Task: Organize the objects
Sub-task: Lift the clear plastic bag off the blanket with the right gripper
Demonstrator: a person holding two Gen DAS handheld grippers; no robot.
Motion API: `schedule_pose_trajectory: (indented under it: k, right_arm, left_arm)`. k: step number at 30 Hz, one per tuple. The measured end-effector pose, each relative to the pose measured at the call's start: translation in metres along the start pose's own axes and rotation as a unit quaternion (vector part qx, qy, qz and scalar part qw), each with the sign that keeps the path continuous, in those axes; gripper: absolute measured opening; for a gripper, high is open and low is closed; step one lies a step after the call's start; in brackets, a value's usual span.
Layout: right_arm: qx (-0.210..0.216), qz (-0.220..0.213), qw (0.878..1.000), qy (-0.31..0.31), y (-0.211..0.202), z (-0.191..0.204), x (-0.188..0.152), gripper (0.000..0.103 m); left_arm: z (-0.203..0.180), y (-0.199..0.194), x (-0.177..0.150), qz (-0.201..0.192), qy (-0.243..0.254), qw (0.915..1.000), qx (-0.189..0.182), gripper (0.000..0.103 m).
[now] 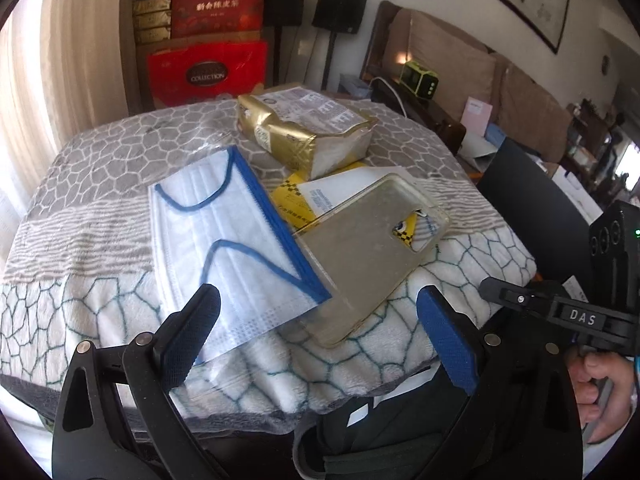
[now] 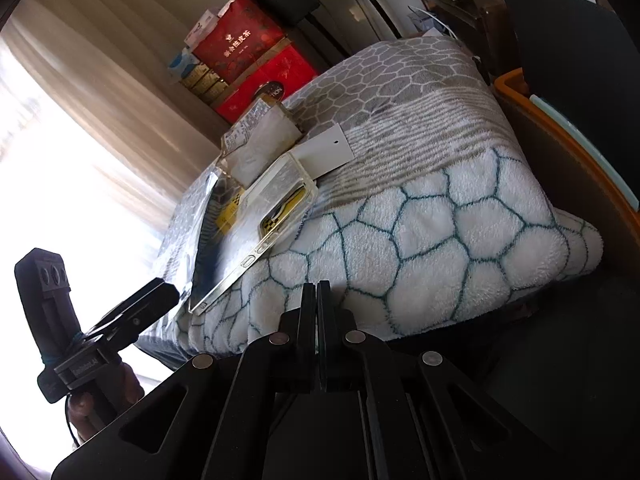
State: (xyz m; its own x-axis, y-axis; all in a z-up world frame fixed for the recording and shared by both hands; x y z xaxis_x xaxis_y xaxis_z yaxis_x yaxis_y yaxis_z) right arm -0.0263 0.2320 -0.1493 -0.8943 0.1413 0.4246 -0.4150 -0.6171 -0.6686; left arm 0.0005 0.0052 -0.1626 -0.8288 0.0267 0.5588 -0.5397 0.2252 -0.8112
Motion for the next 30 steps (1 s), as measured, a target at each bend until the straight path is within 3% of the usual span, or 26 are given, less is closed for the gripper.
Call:
schedule_pose_trajectory:
  k: [5, 12, 16, 20, 22, 24, 28, 30]
  right_arm:
    - [0.003, 0.0, 1.0, 0.003, -0.001, -0.001, -0.001, 0.0]
    - [0.01, 0.0, 1.0, 0.012, -0.001, -0.001, -0.001, 0.001]
    - [0.042, -0.001, 0.999, 0.0, -0.004, 0.014, 0.002, 0.025]
    - [0.071, 0.018, 0.995, -0.065, 0.008, 0.061, 0.016, 0.033]
    - [0.071, 0.035, 0.992, -0.1, 0.022, 0.084, 0.025, 0.048]
    - [0.057, 0.064, 0.987, -0.133, 0.047, 0.104, 0.033, 0.056]
    - [0.024, 0.105, 0.982, -0.152, 0.089, 0.12, 0.037, 0.056]
    - [0.021, 0.099, 0.982, -0.157, 0.096, 0.126, 0.036, 0.055]
  left_arm:
    - [0.005, 0.006, -0.004, 0.022, -0.022, 0.9982, -0.052, 0.097]
    - [0.038, -0.005, 0.002, -0.001, -0.042, 0.9989, 0.019, 0.096]
    - [0.075, -0.013, -0.002, 0.007, -0.095, 0.9953, 0.015, 0.096]
    - [0.1, -0.017, -0.024, -0.001, -0.157, 0.9874, -0.02, 0.087]
    - [0.106, -0.017, -0.034, -0.003, -0.175, 0.9836, -0.044, 0.084]
    - [0.107, -0.019, -0.035, -0.01, -0.176, 0.983, -0.049, 0.084]
    - [0.107, -0.018, -0.034, -0.005, -0.175, 0.9832, -0.052, 0.085]
    - [0.106, -0.017, -0.035, -0.007, -0.173, 0.9835, -0.052, 0.085]
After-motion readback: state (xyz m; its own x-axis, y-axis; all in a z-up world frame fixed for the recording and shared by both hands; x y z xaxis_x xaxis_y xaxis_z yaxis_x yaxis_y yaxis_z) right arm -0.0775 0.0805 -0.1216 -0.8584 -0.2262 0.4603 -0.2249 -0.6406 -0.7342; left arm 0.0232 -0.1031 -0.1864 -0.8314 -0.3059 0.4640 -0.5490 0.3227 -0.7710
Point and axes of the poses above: each gripper's, at about its wrist camera, not at the fingertips, and y roughly the way its jaws point, z to its left, x to its top, the point moved 2 cm from there along y, roughly the way its jaws point, and after that the axes turned 7 degrees about z, right-handed, at the moved point
